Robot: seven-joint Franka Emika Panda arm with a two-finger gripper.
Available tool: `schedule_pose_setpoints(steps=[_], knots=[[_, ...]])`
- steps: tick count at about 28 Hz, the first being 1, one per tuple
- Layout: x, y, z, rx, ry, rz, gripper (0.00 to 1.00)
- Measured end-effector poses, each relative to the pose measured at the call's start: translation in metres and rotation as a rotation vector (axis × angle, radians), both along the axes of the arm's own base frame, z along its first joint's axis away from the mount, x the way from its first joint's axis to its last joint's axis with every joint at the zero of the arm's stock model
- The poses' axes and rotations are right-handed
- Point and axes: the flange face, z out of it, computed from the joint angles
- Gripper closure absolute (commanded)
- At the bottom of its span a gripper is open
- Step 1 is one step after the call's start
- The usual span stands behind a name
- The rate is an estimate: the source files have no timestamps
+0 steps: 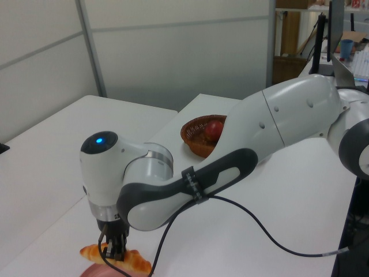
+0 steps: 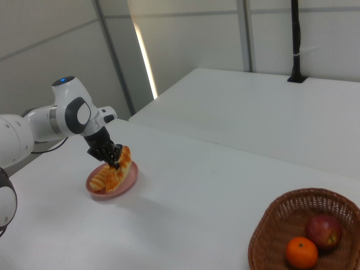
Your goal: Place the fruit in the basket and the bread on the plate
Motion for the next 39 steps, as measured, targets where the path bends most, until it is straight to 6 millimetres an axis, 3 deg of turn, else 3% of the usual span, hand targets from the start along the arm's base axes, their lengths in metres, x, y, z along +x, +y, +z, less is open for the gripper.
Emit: schedule_pose_setpoints(steps=[1,2,10,15,18,22,23,26,31,34,39], knots=[[0.000,0.001,-0.003,-0.002,-0.001,-0.001,0.12],[0.001,0.001,-0.005,-0.004,0.000,-0.003,0.00],[0.001,0.002,-0.009,-0.003,0.002,-0.013,0.00],[0.000,-0.005,0.004,-0.018,0.014,-0.030,0.00],[-0.005,-0.017,0.027,-0.037,0.056,-0.056,0.00],[-0.018,-0.044,0.082,-0.035,0.119,-0.091,0.00],[-0.023,-0.058,0.103,-0.035,0.136,-0.095,0.00],[-0.033,-0.095,0.139,-0.036,0.187,-0.106,0.00],[-0.049,-0.185,0.192,-0.040,0.278,-0.140,0.00],[-0.051,-0.245,0.208,-0.038,0.305,-0.198,0.00],[-0.048,-0.328,0.207,-0.032,0.360,-0.249,0.00]])
